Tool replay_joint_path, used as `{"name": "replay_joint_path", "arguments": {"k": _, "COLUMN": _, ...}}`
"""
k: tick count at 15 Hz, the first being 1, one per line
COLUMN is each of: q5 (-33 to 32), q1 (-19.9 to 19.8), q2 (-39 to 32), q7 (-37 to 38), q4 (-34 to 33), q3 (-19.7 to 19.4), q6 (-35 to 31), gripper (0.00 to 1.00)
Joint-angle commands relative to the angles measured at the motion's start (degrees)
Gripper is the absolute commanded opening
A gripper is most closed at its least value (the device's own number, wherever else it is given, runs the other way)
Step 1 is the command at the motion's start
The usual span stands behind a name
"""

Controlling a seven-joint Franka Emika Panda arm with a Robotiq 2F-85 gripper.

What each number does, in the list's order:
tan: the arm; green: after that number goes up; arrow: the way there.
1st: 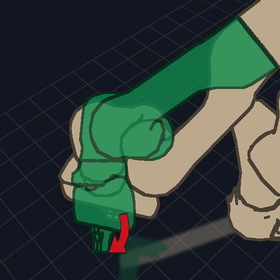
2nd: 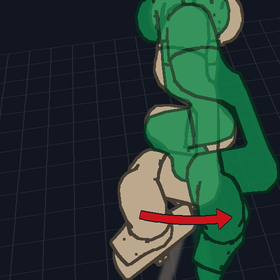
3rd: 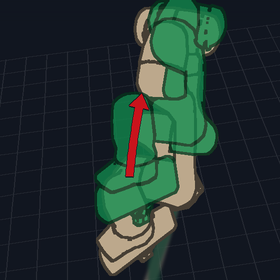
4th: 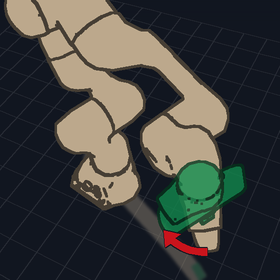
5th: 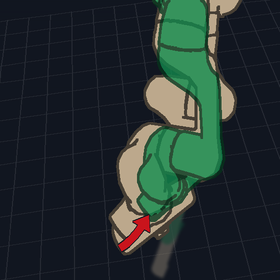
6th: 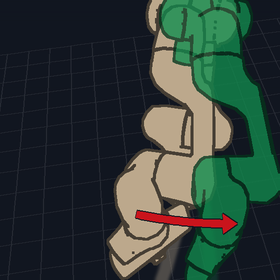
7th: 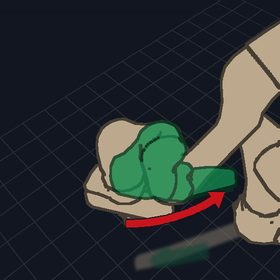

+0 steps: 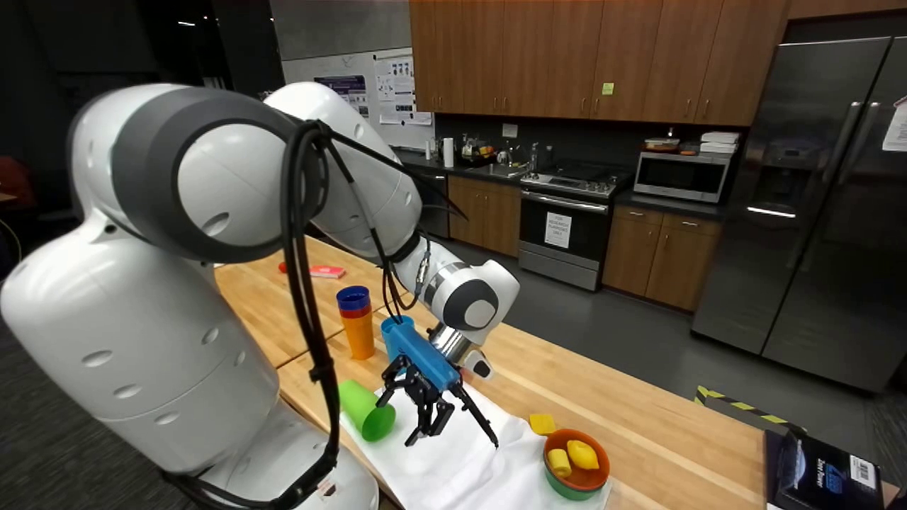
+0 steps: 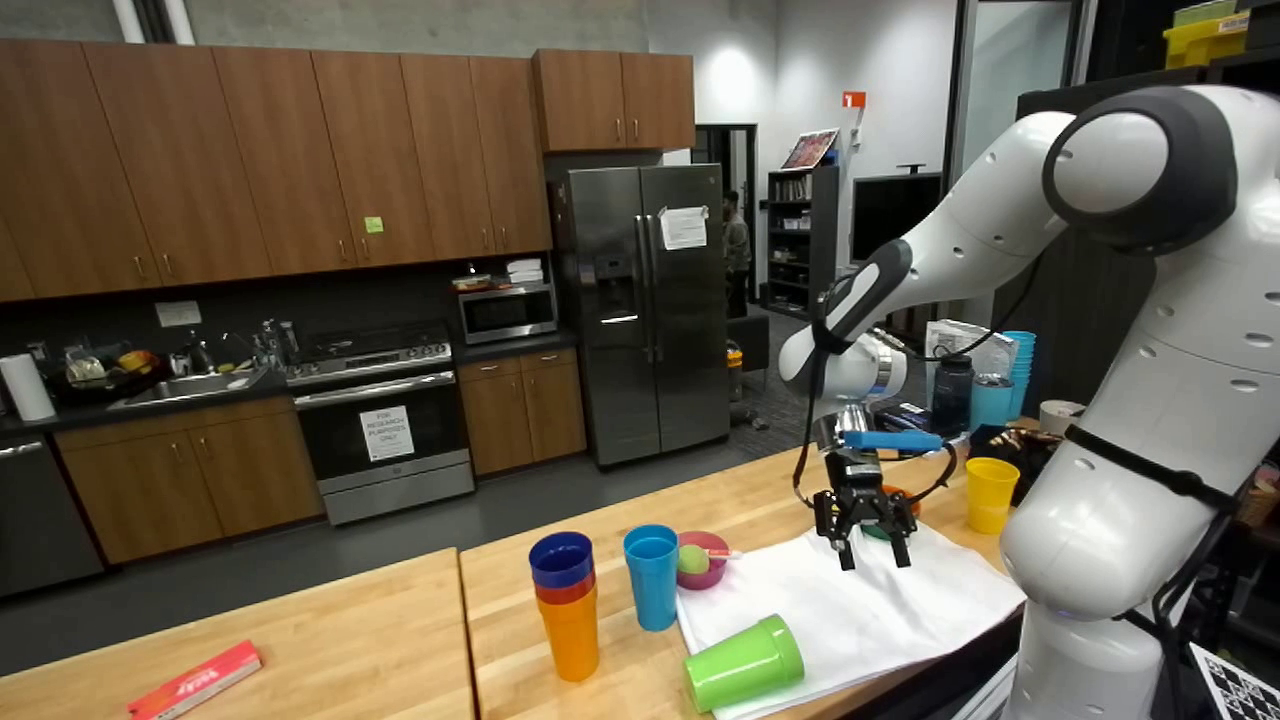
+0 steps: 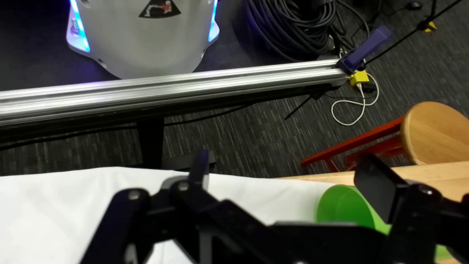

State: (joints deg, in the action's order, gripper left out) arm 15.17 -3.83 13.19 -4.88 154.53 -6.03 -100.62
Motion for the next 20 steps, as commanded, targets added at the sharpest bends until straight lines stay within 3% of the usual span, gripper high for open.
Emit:
{"name": "replay_joint_path", "arguments": {"k": 1, "q5": 1.18, "q1": 0.18, "q2": 0.56, "q7": -0.62, "q4": -0.38, "q3": 0.35, "q6": 1.00, "gripper": 1.00}}
{"name": "replay_joint_path", "arguments": {"k": 20, "q5": 6.85, "q1": 2.47, "q2": 0.39, "q7": -0.37, "q4": -2.14, "q3": 2.67, "q6": -0.40, "gripper": 1.00}}
